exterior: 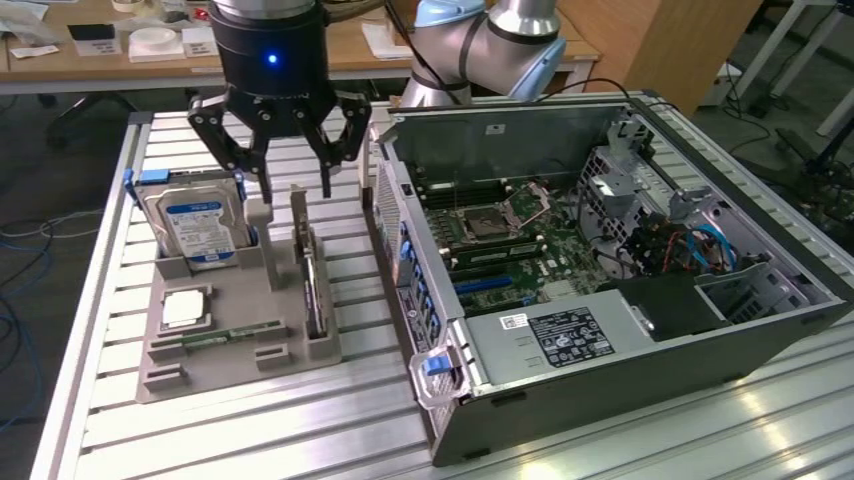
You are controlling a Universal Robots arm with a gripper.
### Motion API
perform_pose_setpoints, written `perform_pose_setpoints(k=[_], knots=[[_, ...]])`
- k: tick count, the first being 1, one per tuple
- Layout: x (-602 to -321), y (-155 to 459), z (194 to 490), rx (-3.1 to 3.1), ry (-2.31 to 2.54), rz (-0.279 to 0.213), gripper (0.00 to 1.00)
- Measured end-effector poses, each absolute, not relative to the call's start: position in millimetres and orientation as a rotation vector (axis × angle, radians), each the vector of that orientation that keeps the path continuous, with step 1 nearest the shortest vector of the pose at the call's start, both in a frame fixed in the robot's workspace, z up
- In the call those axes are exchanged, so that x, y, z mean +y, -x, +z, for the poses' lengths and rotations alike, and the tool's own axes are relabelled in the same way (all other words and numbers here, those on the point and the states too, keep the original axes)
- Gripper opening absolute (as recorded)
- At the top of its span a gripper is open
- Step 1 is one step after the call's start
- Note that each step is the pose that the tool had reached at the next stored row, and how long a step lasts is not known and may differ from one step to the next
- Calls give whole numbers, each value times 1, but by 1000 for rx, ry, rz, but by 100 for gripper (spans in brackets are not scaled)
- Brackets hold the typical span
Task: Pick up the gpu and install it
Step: 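Pick up the gpu and move the gpu toward the slot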
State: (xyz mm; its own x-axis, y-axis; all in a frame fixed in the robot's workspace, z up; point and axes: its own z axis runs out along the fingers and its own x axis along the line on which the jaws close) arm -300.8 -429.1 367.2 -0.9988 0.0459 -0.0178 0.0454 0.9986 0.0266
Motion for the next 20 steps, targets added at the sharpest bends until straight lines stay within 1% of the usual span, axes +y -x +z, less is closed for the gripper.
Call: perform_pose_setpoints(k=[5, 20], knots=[[-429, 301, 360, 3127, 22, 39, 59], [-429, 301, 360, 3127, 24, 38, 59]])
